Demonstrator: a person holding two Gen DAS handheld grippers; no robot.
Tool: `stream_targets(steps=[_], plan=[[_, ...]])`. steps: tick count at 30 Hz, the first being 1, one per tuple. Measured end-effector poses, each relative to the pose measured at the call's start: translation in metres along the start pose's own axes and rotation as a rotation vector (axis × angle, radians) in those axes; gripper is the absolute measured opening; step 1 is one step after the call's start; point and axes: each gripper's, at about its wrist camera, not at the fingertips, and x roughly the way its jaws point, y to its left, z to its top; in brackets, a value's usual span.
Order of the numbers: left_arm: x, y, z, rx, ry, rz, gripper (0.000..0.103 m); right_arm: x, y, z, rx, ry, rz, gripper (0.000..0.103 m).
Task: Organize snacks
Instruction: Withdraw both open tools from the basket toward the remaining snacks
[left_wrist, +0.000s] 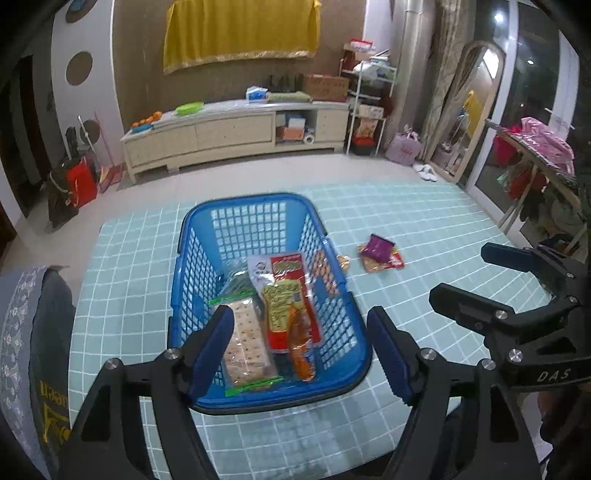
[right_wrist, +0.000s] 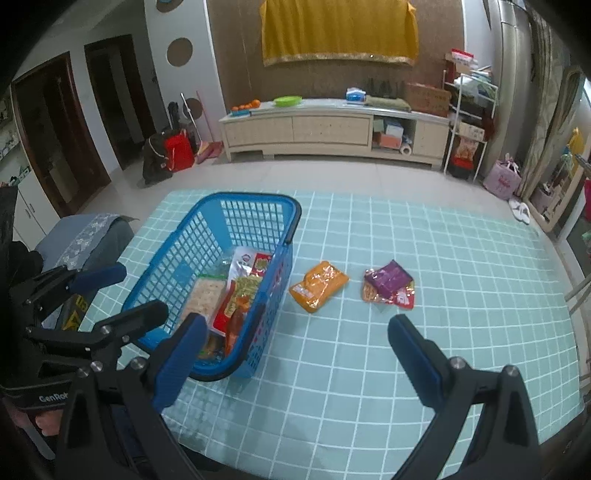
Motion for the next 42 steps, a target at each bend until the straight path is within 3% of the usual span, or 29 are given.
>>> stream_targets(steps=[10,18,27,32,42], plan=[[-0.025,-0.044,0.005,0.083,-0.065,-0.016,0.08,-0.038,-0.025,-0.007,-0.017,-0.049,-0.041,0.1],[-0.021,-0.094,0.009,0.184,-0.083,-0.061,0.084,-0.055,-0.066,-0.008,-0.014,-0.094,-0.102,0.101],[0.028,-0.136,0.015,0.248,-0.022,-0.038,0.084,-0.032,-0.106,-0.01,-0.044,-0.059,-0.102,0.102],[0.062,-0.15,0.02,0.237,0.031,-0.038,0.084,-0.014,-0.135,-0.014,-0.045,-0.021,-0.103,0.102],[0.136,-0.167,0.043,0.225,0.13,-0.025,0.084,0.036,-0.19,-0.02,0.047,0.076,-0.15,0.102]])
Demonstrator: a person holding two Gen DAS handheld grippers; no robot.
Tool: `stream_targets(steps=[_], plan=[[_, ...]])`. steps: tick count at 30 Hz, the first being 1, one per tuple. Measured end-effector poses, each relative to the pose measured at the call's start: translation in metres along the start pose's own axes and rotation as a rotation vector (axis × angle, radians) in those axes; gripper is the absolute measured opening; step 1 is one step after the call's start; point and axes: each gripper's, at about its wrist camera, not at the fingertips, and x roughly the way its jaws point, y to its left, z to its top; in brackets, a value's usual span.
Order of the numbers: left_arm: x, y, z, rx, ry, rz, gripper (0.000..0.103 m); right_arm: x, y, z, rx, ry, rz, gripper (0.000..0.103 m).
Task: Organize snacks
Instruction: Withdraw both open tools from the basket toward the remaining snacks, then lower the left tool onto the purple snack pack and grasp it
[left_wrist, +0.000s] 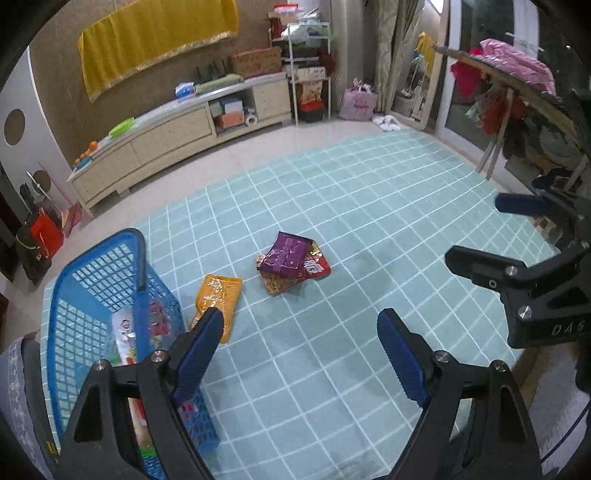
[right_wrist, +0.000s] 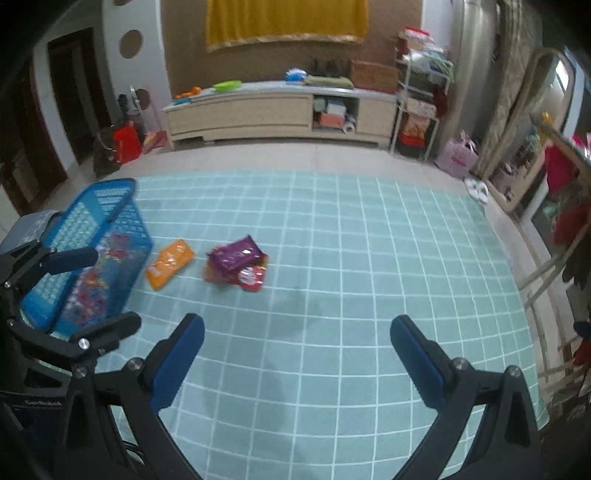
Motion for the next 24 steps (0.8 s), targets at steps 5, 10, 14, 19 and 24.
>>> stream_targets(steps=[5,10,14,19,24], plan=[[0.044,0.003,0.011,-0.03,0.079,0.008,0.084,0.027,-0.016,-0.001,0.064,0.027,0.009,0.102],[0.082,0.009,0.026,-0.046,0.14,0.04,0.084,0.046,-0.027,0.003,0.083,0.025,0.026,0.102],[0.108,0.014,0.043,-0.029,0.19,0.051,0.084,0.063,-0.035,0.009,0.086,0.034,0.039,0.102],[0.136,0.013,0.064,0.03,0.224,0.083,0.084,0.081,-0.046,0.014,0.112,0.038,0.067,0.102],[0.167,0.014,0.078,0.062,0.271,0.063,0.084,0.096,-0.051,0.015,0.158,0.057,0.106,0.102]])
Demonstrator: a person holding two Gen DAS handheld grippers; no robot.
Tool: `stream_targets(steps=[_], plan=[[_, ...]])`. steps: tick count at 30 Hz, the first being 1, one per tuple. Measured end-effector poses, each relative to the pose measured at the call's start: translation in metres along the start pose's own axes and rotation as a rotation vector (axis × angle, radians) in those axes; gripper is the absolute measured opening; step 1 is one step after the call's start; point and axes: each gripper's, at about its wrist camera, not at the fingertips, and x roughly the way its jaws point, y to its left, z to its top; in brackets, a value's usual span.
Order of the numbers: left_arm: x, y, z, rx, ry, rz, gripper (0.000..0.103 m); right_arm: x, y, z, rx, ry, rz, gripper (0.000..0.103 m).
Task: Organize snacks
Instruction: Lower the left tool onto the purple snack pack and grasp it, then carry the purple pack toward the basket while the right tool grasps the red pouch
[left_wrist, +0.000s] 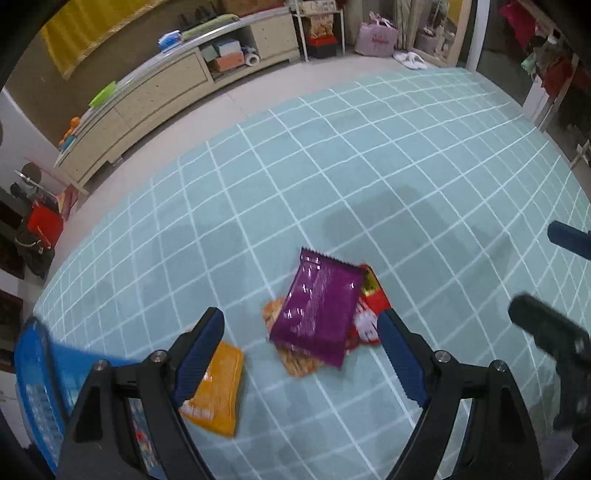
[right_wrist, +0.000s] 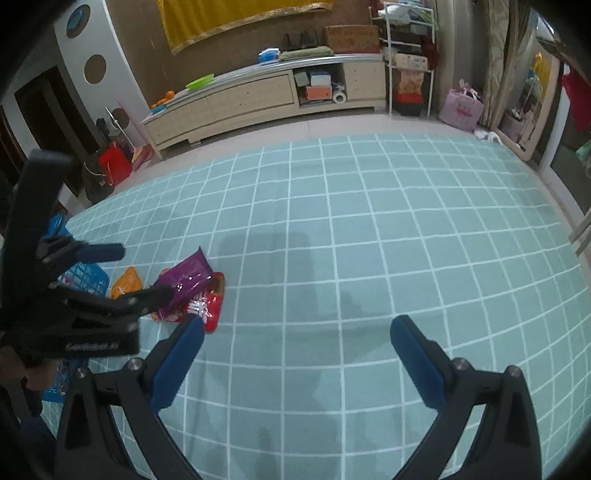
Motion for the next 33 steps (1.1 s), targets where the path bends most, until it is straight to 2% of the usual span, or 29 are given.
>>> stream_targets(steps=[6,12,14,17,19,21,26,29,33], plan=[[0.023,-0.007,0.016,0.093,0.038,0.01,0.084,0.004,-0.005,-0.006,0.005,0.017,0.016,0.102],[0.042,-0.006,0.017,0.109,0.122,-0.005,0.084,0.001,-0.016,-0.006,0.034,0.021,0.015,0.102],[0.047,-0.002,0.017,0.078,0.131,-0.031,0.084,0.002,-0.016,-0.007,0.038,0.022,0.015,0.102],[0.048,0.003,0.017,0.038,0.135,-0.066,0.075,0.002,-0.015,-0.009,0.036,0.03,0.016,0.102],[0.048,0.003,0.016,0.016,0.146,-0.124,0.061,0.004,-0.015,-0.011,0.034,0.04,0.018,0.102],[0.047,0.002,0.015,0.006,0.151,-0.141,0.053,0.006,-0.015,-0.012,0.033,0.049,0.019,0.102],[0.04,-0.003,0.007,-0.003,0.164,-0.16,0.045,0.008,-0.015,-0.012,0.037,0.072,0.019,0.102],[0.028,-0.001,0.002,-0.039,0.132,-0.15,0.045,0.006,-0.009,-0.011,-0.008,0.076,0.052,0.102],[-0.01,0.004,-0.013,-0.073,0.034,-0.132,0.045,0.003,0.008,-0.007,-0.143,0.067,0.116,0.102]])
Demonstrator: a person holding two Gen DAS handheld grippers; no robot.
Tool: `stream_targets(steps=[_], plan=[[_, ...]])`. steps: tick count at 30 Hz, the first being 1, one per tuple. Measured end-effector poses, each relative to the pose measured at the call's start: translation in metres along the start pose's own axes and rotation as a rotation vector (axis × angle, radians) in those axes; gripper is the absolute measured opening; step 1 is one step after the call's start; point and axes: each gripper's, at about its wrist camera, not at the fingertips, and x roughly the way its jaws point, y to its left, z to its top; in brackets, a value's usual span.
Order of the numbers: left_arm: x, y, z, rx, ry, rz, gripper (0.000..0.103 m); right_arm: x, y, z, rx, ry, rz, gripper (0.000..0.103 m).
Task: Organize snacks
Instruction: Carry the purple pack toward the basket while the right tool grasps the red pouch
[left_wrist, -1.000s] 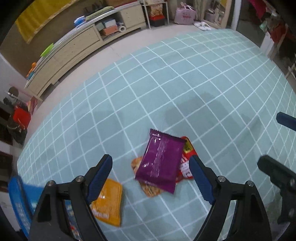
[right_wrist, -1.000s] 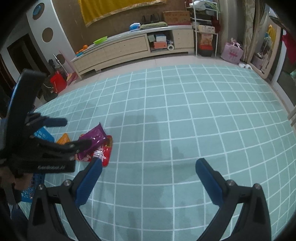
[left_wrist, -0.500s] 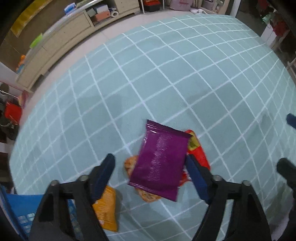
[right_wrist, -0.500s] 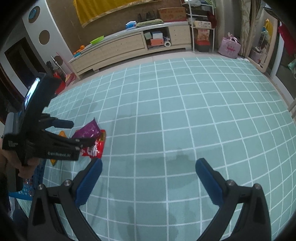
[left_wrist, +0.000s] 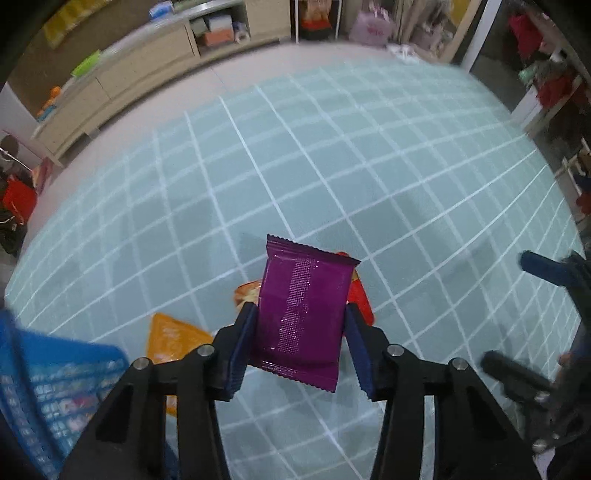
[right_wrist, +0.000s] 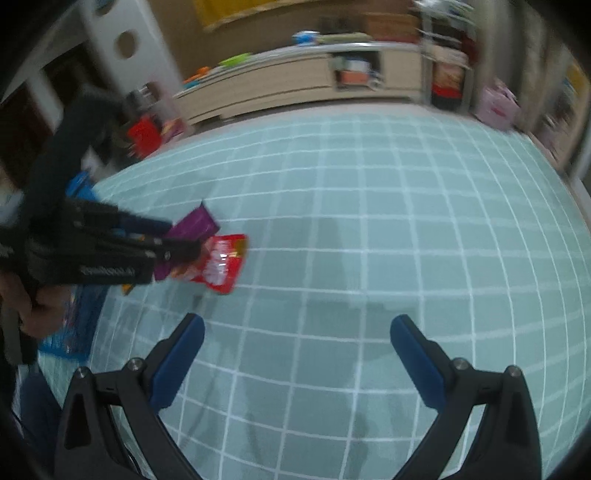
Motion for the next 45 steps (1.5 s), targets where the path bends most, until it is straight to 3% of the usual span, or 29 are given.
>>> stream_targets(steps=[5,8,13,19,22,27,30,36,39,41,45], plan=[[-0.055,0.013,-0.022,-0.015,-0.129,0.027,0.045,0.008,0.033,0.009,-0.208,-0.012,0.024,0.102],[-0.079,0.021,-0.043,-0.075,-0.184,0.024,0.045,0.021,0.049,0.011,-0.322,-0.016,-0.013,0.102],[-0.119,0.043,-0.074,-0.18,-0.262,0.022,0.045,0.048,0.072,0.02,-0.445,0.028,0.04,0.102],[-0.171,0.093,-0.107,-0.378,-0.364,-0.025,0.045,0.075,0.097,0.033,-0.543,0.046,0.058,0.102],[-0.186,0.119,-0.124,-0.472,-0.412,0.023,0.045,0.089,0.108,0.035,-0.582,0.075,0.057,0.102],[-0.176,0.154,-0.142,-0.553,-0.359,0.088,0.045,0.103,0.109,0.046,-0.624,0.114,0.07,0.102],[-0.165,0.157,-0.147,-0.535,-0.314,0.176,0.045,0.117,0.103,0.056,-0.587,0.154,0.075,0.102],[-0.157,0.168,-0.155,-0.525,-0.269,0.187,0.045,0.13,0.099,0.052,-0.594,0.18,0.093,0.1],[-0.154,0.169,-0.149,-0.506,-0.258,0.207,0.045,0.125,0.1,0.051,-0.615,0.178,0.106,0.083],[-0.154,0.173,-0.146,-0.503,-0.257,0.2,0.045,0.12,0.102,0.05,-0.633,0.179,0.111,0.064],[-0.143,0.182,-0.136,-0.496,-0.235,0.219,0.045,0.116,0.107,0.044,-0.646,0.179,0.104,0.055]])
